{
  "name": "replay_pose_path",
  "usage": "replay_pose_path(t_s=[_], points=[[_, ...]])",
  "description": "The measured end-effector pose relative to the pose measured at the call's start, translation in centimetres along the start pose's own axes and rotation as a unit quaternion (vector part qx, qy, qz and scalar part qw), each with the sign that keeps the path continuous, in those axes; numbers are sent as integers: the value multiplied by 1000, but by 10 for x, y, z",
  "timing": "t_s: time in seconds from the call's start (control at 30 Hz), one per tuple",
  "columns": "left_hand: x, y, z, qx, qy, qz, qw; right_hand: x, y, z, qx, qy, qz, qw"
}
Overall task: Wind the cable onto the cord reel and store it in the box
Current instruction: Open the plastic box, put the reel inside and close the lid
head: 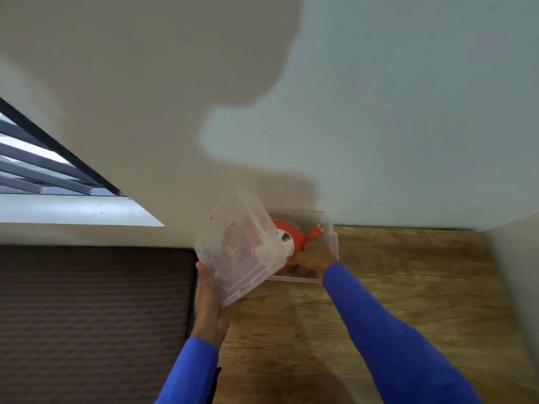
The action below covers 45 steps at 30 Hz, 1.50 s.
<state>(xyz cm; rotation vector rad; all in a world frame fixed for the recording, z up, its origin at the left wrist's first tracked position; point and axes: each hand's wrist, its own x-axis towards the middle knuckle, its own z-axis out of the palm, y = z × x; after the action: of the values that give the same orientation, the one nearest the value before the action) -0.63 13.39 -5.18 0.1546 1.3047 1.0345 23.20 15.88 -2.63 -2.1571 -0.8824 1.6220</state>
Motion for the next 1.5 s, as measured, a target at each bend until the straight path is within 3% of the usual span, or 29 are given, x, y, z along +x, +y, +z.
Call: replay_pose_path(t_s=[0.07, 0.1, 0.17, 0.23, 0.3, 0.37, 0.43, 0.53, 0.67, 0.8, 0.93, 1.07, 1.17, 1.27, 1.3, 1.37, 1.43, 1.47, 1.5], points=[[-2, 5, -2, 46, 24, 67, 996, -10, 1, -8, -26, 74, -55, 995], [-3, 9, -2, 76, 29, 110, 991, -19, 3, -15, 29, 85, -70, 993], [-4, 17, 3, 148, 30, 197, 969, -39, 11, -30, 273, 32, -62, 959], [-4, 21, 17, 219, 26, 250, 943, -57, 23, -44, 367, 21, -95, 925], [1, 21, 35, 310, 32, 277, 909, -70, 33, -46, 287, 90, -159, 941], [11, 15, 48, 402, 30, 309, 861, -69, 40, -42, 139, 220, -193, 946], [18, 9, 57, 428, 37, 303, 851, -64, 39, -36, 27, 304, -190, 933], [24, 6, 62, 453, 62, 307, 835, -50, 38, -27, -64, 328, -162, 928], [29, 7, 60, 485, 76, 325, 808, -36, 41, -30, -45, 355, -126, 925], [30, 13, 54, 570, 89, 365, 731, -37, 38, -39, -8, 340, -117, 933], [31, 9, 52, 529, 87, 355, 766, -41, 54, -53, 158, 262, -108, 946], [34, 0, 49, 525, 77, 355, 770, -44, 74, -36, 102, 292, -138, 941], [37, -1, 52, 428, 53, 327, 841, -39, 79, -41, 183, 230, -106, 950], [35, 1, 53, 287, -23, 185, 940, -35, 79, -59, 285, 22, -31, 958], [35, 4, 53, 249, -33, 115, 961, -36, 76, -66, 302, -5, -23, 953], [39, 13, 52, 186, -25, 14, 982, -35, 65, -75, 252, 49, -40, 966], [41, 21, 53, 261, 4, 58, 964, -34, 51, -73, 64, 166, -73, 981], [42, 21, 54, 364, 31, 133, 921, -34, 42, -68, -52, 218, -83, 971], [41, 19, 56, 463, 64, 212, 858, -35, 36, -60, -148, 268, -89, 948]])
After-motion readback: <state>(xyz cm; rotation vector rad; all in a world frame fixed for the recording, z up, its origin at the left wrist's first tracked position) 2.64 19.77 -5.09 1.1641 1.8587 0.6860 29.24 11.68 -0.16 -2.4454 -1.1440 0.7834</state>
